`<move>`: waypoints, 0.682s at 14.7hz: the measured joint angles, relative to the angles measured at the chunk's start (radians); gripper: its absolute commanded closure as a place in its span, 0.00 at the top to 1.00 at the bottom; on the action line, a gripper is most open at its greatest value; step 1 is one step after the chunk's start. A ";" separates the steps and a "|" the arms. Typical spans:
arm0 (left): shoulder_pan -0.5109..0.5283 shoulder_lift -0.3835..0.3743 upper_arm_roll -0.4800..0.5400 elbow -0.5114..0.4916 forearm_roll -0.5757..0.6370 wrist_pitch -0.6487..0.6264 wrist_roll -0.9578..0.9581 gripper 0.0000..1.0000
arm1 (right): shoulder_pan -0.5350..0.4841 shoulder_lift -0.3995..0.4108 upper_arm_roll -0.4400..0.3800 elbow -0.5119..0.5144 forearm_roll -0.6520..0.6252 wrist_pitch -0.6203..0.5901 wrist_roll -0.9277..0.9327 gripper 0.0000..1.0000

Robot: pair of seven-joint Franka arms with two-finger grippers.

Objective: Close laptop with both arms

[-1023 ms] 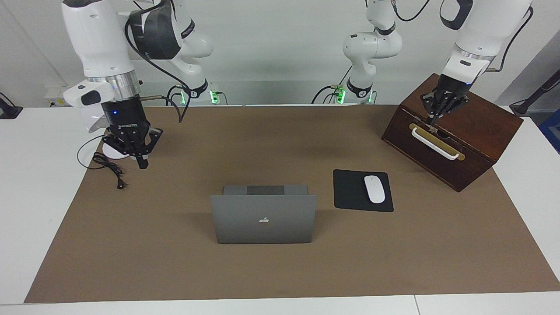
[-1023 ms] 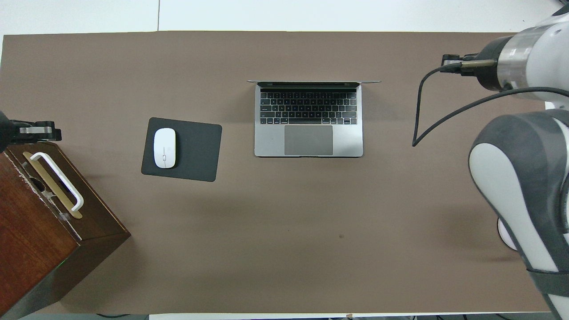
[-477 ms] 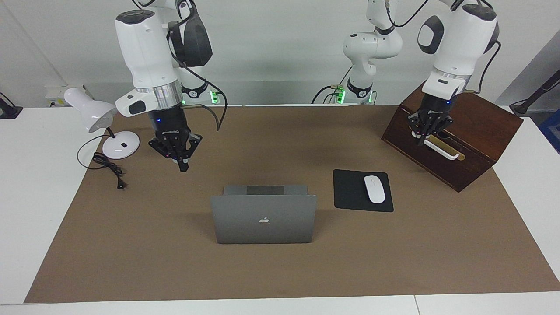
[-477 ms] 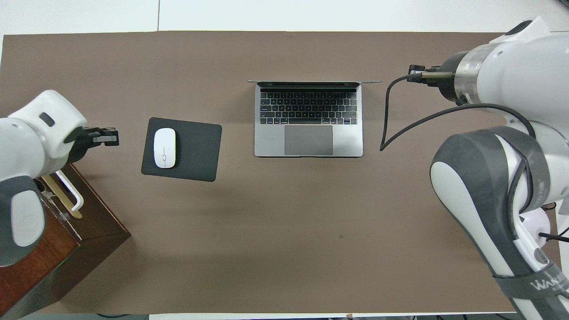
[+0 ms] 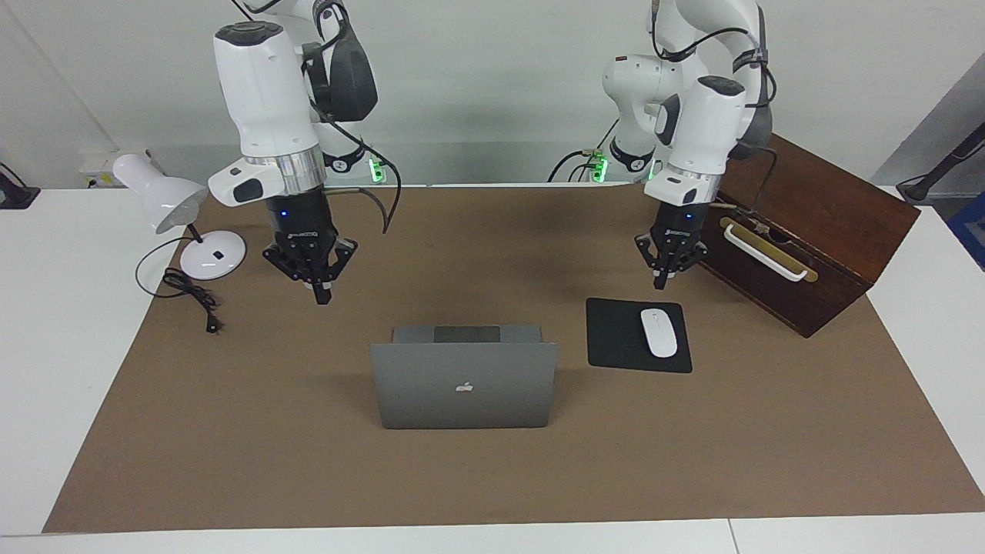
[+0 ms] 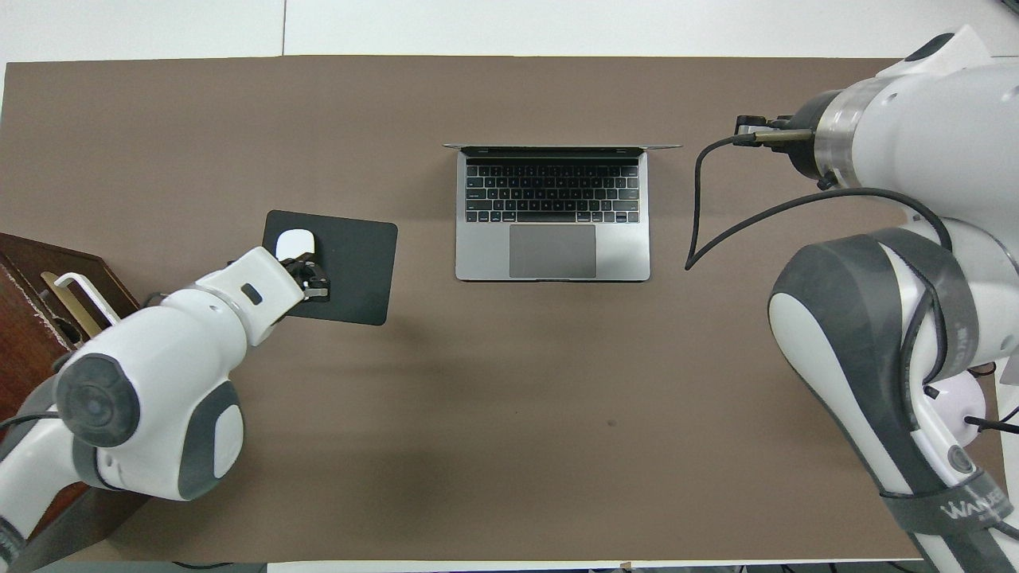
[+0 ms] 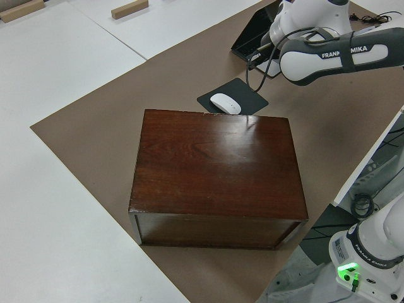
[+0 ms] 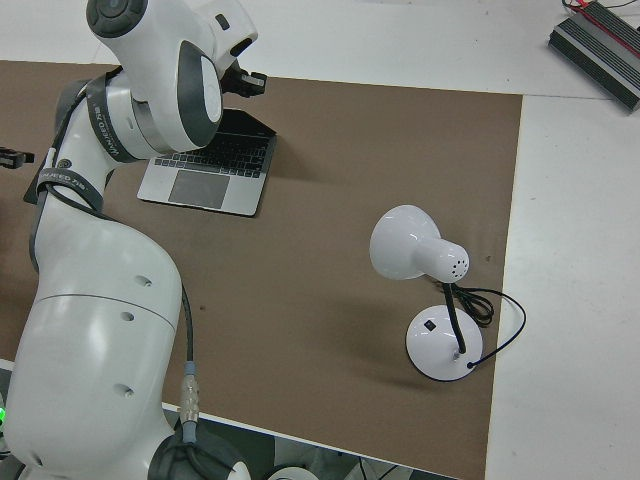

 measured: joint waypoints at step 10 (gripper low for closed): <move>-0.171 0.277 0.002 0.024 0.000 0.434 0.006 0.00 | 0.001 0.056 0.019 0.028 -0.109 0.211 -0.069 0.00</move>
